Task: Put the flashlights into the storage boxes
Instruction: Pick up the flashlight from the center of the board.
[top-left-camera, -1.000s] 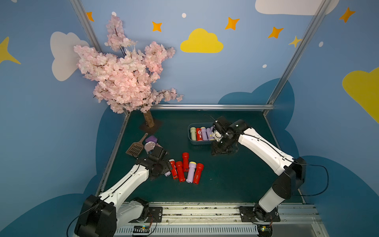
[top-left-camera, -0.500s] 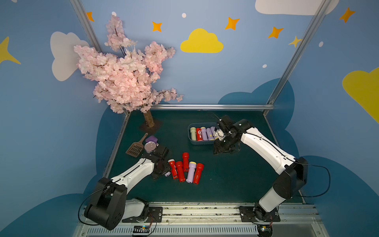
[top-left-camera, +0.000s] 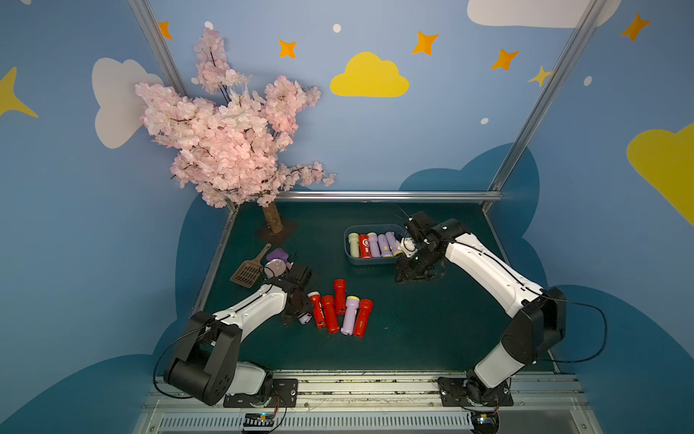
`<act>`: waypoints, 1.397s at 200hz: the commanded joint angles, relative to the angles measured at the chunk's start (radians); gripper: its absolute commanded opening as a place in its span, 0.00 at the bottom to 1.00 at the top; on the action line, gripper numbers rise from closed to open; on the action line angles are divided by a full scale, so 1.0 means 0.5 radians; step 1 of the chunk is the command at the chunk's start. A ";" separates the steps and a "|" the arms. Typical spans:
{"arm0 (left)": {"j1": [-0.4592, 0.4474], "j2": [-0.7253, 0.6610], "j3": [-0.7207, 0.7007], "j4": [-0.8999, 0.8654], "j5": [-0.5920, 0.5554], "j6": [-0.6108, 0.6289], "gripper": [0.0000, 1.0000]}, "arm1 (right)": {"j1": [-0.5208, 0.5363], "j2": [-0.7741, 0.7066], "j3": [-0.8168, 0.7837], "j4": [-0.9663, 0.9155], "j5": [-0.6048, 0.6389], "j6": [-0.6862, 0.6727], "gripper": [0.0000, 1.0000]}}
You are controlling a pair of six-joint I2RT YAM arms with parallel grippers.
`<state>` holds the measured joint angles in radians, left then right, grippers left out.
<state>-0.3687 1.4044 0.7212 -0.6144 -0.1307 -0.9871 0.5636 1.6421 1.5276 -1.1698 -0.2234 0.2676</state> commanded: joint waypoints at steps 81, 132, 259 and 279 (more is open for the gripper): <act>0.001 -0.018 0.095 -0.163 -0.018 0.094 0.49 | -0.066 0.017 0.077 -0.017 -0.075 -0.075 0.51; -0.016 0.132 0.133 -0.115 0.036 0.103 0.39 | -0.107 0.026 0.068 -0.001 -0.075 -0.083 0.51; -0.046 0.138 0.726 -0.587 -0.070 0.428 0.16 | -0.202 0.068 0.117 -0.001 -0.055 -0.078 0.51; -0.051 0.234 0.921 -0.606 -0.062 0.511 0.15 | -0.207 0.075 0.114 0.005 -0.051 -0.067 0.51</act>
<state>-0.3912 1.4803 1.0843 -0.8665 -0.1478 -0.8070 0.4660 1.6608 1.5562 -1.1652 -0.2520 0.2287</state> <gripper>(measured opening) 0.356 0.505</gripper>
